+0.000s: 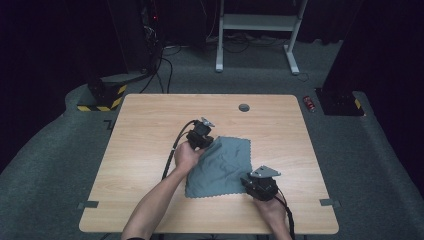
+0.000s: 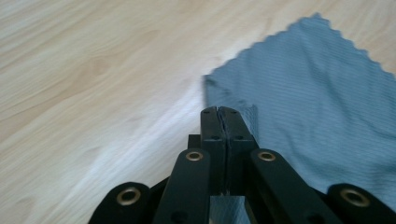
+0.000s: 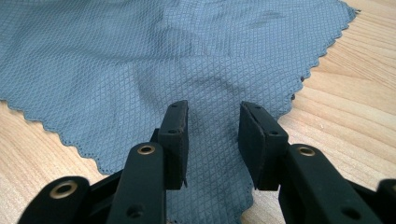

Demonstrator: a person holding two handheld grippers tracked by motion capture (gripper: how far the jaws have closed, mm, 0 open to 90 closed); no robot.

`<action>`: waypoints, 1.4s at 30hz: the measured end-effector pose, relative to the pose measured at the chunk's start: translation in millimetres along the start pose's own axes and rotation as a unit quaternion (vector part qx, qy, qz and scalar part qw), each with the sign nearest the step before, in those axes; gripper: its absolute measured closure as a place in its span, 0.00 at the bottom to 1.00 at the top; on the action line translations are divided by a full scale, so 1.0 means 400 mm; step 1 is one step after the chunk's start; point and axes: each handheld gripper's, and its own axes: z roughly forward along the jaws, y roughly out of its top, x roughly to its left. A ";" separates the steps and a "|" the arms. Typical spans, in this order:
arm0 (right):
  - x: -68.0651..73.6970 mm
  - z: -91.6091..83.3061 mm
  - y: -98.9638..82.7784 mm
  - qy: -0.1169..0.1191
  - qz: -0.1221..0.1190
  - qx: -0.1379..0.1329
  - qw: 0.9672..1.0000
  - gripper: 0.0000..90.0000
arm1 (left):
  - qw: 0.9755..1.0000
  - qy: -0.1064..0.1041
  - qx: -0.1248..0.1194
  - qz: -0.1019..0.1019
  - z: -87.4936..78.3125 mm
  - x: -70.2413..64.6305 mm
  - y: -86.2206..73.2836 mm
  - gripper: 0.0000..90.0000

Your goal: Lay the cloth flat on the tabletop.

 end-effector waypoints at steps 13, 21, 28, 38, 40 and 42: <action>0.000 0.000 0.000 -0.002 -0.001 -0.001 1.000 0.70 | 0.997 0.057 0.003 -0.046 -0.046 0.123 -0.036 0.99; 0.001 0.000 0.000 -0.002 -0.001 -0.001 1.000 0.70 | 0.996 0.077 0.025 -0.041 -0.013 0.129 -0.054 0.87; 0.000 0.000 0.000 -0.002 0.000 0.000 1.000 0.70 | 0.997 0.048 -0.008 -0.057 -0.038 0.080 -0.111 0.63; 0.004 -0.018 -0.005 0.006 -0.002 0.013 1.000 0.68 | 0.998 -0.003 -0.053 -0.043 -0.151 -0.040 -0.266 0.55; 0.005 -0.028 -0.011 0.017 -0.003 0.016 1.000 0.67 | 0.997 -0.015 -0.059 -0.045 -0.167 -0.058 -0.292 0.55; 0.007 -0.032 -0.017 0.020 -0.009 0.015 1.000 0.67 | 0.997 -0.016 -0.055 -0.042 -0.171 -0.075 -0.316 0.55</action>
